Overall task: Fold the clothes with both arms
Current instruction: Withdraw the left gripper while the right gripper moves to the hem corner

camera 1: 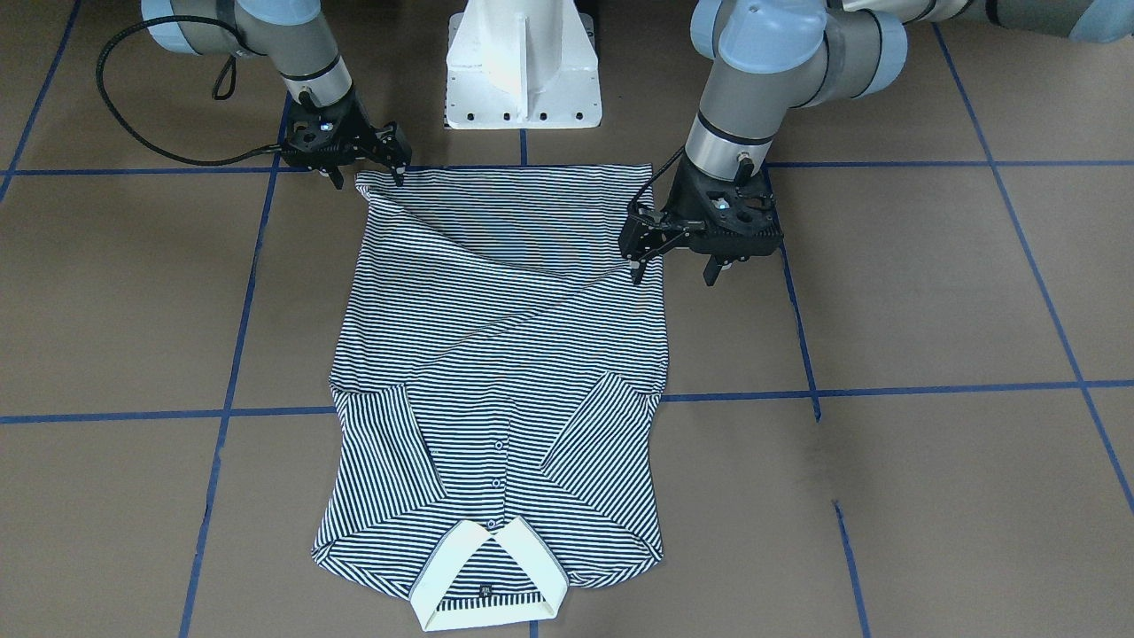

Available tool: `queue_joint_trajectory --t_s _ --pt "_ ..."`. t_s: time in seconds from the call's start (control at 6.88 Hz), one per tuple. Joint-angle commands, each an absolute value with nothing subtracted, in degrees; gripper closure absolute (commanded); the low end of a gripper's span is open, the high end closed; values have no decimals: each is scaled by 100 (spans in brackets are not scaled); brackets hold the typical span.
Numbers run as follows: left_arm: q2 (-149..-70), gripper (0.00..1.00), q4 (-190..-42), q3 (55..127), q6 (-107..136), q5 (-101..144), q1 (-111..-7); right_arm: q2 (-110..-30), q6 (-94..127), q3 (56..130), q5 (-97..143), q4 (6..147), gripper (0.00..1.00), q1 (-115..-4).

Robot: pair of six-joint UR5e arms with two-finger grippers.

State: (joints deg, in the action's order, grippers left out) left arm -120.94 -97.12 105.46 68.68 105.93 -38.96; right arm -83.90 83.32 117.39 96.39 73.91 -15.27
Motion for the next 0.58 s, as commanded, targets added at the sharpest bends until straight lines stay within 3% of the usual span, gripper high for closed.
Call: queue_joint_trajectory --t_s 0.0,0.29,0.44 --pt "-12094 0 -9712 10547 6891 10600 -3885 -8411 8341 11602 9659 7409 0 -1433" --pt "-11936 0 -9747 10556 6882 10608 -3867 -8411 8341 11549 9659 7409 13 -1424" --pt "-11927 0 -9747 10564 6882 10617 -3867 -8411 8341 11531 9668 7409 14 -1415"
